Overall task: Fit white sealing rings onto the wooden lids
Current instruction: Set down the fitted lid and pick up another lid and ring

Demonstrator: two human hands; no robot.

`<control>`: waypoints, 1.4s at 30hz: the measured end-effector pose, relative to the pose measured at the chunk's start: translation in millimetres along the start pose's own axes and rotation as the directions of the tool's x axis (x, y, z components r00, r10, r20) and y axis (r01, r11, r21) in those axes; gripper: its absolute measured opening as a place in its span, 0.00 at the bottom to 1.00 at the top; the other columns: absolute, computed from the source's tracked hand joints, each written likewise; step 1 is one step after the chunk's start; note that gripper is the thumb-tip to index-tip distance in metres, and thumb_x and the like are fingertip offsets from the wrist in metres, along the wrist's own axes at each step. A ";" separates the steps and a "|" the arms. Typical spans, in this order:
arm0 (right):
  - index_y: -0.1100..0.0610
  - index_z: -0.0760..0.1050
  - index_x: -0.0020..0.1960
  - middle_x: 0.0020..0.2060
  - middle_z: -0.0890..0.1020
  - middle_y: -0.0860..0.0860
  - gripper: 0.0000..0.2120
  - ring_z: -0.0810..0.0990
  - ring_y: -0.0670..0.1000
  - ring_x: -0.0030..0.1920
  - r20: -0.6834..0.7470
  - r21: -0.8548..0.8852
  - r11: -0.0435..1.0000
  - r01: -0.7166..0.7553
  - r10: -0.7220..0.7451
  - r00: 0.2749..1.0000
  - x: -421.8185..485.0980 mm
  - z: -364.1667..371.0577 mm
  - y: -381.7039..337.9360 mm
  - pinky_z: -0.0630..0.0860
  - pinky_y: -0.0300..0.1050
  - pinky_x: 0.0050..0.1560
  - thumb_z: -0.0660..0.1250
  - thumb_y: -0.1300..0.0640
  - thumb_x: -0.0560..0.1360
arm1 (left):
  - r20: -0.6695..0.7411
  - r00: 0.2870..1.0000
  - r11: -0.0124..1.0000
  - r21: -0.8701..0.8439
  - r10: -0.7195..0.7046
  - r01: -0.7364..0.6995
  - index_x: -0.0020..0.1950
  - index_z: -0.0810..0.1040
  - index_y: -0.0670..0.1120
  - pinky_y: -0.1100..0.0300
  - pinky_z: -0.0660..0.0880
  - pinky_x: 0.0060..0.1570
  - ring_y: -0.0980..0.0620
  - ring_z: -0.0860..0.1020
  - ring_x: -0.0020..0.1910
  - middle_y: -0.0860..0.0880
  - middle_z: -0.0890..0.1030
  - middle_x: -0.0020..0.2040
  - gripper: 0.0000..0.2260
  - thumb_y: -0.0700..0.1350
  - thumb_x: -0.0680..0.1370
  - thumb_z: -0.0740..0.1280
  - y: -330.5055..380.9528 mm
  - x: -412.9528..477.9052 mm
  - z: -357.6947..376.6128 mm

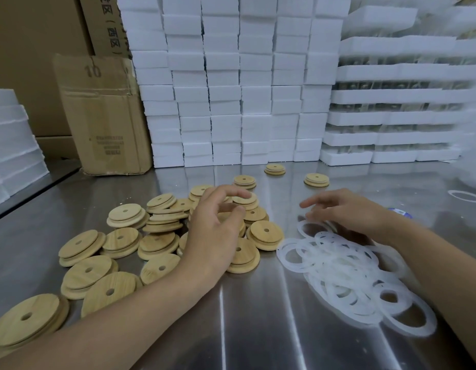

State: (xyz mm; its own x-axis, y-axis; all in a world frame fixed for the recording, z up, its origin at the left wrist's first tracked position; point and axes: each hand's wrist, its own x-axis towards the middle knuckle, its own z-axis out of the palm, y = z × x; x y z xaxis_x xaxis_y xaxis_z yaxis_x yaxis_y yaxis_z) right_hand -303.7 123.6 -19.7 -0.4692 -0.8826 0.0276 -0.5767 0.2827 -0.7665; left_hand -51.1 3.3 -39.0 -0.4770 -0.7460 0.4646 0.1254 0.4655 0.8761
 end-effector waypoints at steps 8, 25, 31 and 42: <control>0.47 0.86 0.45 0.41 0.86 0.42 0.04 0.79 0.36 0.35 0.083 -0.229 0.973 0.030 -0.011 0.997 0.3 0.6 -7.5 0.70 0.36 0.43 0.76 0.54 0.78 | 0.426 0.894 0.494 0.752 0.139 -0.436 0.74 0.76 0.59 0.59 0.41 0.81 0.57 0.59 0.81 0.60 0.72 0.76 0.21 0.61 0.82 0.59 -6.1 -17.5 5.1; 0.53 0.85 0.49 0.35 0.82 0.48 0.08 0.81 0.45 0.39 -0.326 0.377 0.860 0.344 -0.225 0.918 -18.5 40.0 -64.8 0.77 0.40 0.44 0.69 0.63 0.78 | 0.028 0.997 0.991 -0.109 -0.076 0.078 0.62 0.81 0.54 0.59 0.84 0.48 0.54 0.88 0.51 0.45 0.82 0.64 0.21 0.33 0.75 0.78 3.0 -2.7 -5.3; 0.54 0.83 0.51 0.38 0.83 0.54 0.07 0.82 0.54 0.46 -0.232 0.450 0.809 0.378 -0.303 0.924 -29.2 68.3 -77.5 0.78 0.52 0.54 0.72 0.64 0.75 | 0.143 0.985 0.976 -0.180 -0.097 0.122 0.67 0.80 0.55 0.55 0.82 0.49 0.53 0.88 0.47 0.54 0.89 0.49 0.22 0.35 0.78 0.70 2.8 -5.3 -5.6; 0.61 0.81 0.55 0.42 0.88 0.59 0.07 0.86 0.49 0.41 -0.227 0.594 0.694 0.407 -0.341 0.912 -34.2 84.8 -82.7 0.80 0.37 0.41 0.73 0.67 0.77 | 0.159 0.987 0.991 -0.127 -0.027 0.047 0.68 0.79 0.54 0.44 0.84 0.55 0.48 0.88 0.52 0.49 0.88 0.55 0.22 0.51 0.75 0.76 1.6 -8.9 -5.5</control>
State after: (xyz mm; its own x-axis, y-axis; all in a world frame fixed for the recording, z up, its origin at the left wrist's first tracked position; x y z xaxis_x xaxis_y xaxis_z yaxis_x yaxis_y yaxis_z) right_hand -183.3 98.5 -11.7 -0.3835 -0.8163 0.4320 -0.1938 -0.3862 -0.9018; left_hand -41.9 8.1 -41.0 -0.6121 -0.6733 0.4147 0.2120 0.3655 0.9063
